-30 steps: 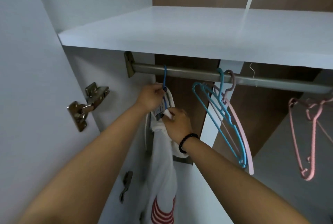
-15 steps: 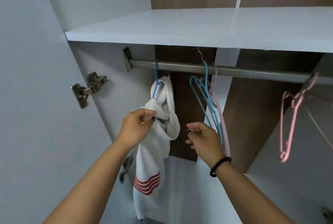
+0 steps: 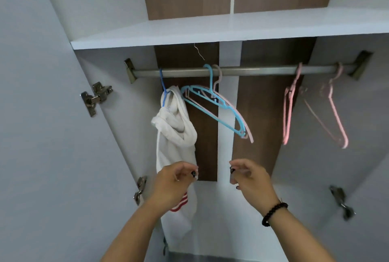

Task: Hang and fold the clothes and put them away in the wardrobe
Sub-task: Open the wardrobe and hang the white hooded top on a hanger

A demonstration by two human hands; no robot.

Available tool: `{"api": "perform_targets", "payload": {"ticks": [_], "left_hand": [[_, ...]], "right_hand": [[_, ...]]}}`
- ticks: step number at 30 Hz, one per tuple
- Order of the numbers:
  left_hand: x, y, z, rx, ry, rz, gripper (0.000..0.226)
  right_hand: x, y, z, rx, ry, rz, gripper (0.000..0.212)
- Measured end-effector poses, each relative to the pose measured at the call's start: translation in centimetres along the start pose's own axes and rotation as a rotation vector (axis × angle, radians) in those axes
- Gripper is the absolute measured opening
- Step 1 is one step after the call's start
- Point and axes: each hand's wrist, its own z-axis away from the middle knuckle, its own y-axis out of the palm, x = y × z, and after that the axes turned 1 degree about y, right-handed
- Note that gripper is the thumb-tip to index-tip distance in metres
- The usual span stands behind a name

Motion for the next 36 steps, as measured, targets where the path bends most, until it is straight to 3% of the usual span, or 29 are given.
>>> {"api": "perform_targets", "payload": {"ticks": [9,21,36], "left_hand": [[-0.6,1.4,8.1,0.310,0.141,0.074,0.020],[-3.7,9.6,22.8,0.729,0.219,0.133,0.021],[-12.5,28.6,47.6,1.164,0.262,0.119,0.022]], "right_hand": [[-0.3,-1.8,13.9,-0.311,0.105,-0.035,0.020],[-3.3,-9.8,35.4,-0.694,0.305,-0.041,0.018],[-12.4,-23.6,63.9,-1.046,0.483,-0.107,0.019]]}}
